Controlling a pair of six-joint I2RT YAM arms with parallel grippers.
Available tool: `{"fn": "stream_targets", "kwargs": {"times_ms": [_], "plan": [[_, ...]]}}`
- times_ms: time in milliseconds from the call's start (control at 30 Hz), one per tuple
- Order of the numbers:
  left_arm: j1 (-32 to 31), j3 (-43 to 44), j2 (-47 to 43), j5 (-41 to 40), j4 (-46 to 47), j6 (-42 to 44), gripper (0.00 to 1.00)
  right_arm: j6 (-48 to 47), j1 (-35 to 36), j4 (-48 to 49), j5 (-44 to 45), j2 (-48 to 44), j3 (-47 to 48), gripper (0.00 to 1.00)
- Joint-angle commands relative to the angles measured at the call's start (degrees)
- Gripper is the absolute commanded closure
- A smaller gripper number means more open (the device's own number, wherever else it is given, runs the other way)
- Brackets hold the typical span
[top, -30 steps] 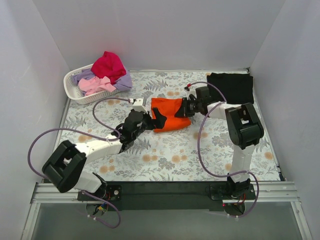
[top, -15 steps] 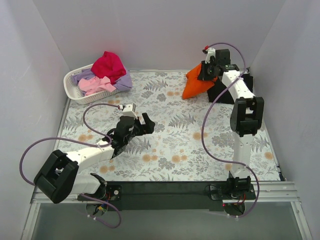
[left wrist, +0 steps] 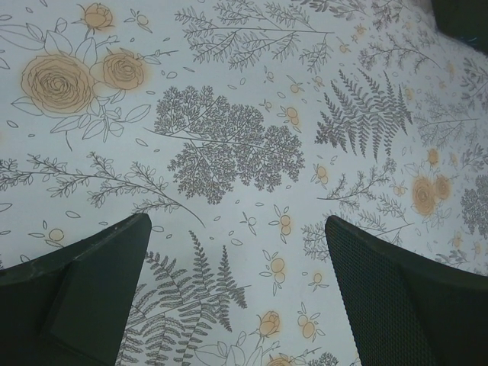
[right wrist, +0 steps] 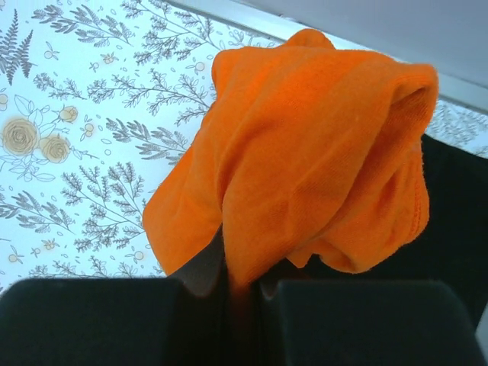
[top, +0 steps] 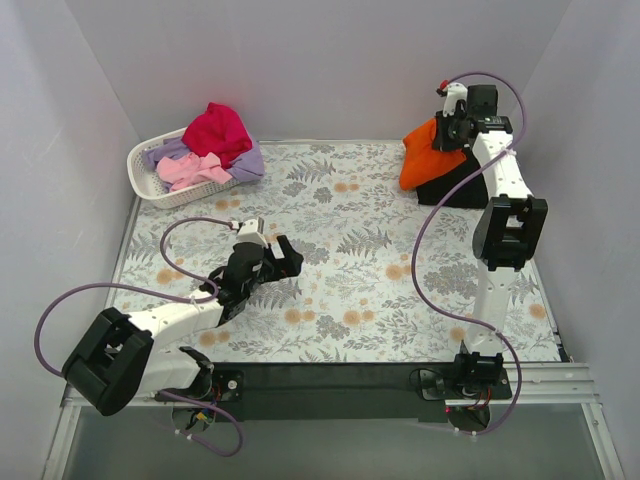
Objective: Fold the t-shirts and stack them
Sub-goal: Neatly place the folded tshirt to the corner
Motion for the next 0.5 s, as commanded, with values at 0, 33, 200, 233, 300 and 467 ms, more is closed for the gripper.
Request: {"fn": "stream_targets", "kwargs": {"times_ms": [0,33,200,233,300,467], "plan": [[0.4,-1.1,-1.6,-0.2,-0.7,-0.7,0.09,-2.6,-1.2,0.9,1.6,-1.9,4.5,0.99],[0.4,-1.6,-2.0,-0.4,-0.8,-0.8,0.09,-2.2,-1.5,1.0,1.2,-1.8,5.0,0.99],[0.4,-2.3,-2.2,-0.5,-1.9,-1.2,0.09,-1.5,-3.5,1.1,0.9,-2.1,5.2,0.99],[0.4,-2.5,-2.5,-0.5,-1.9,-1.4,0.09,-1.5,-3.7,1.1,0.9,-2.0,5.2,0.99],[0.4,-2.9,-2.7,-0.5,-2.0,-1.6,0.09,-1.6,-4.0,1.0,1.6,-1.9,5.2,0.99],[0.4,-2.9,-3.3,-0.4,-2.5,-1.9,0.09,-2.3,-4.2,1.2,6.7,-1.1,4.4,0.99]]}}
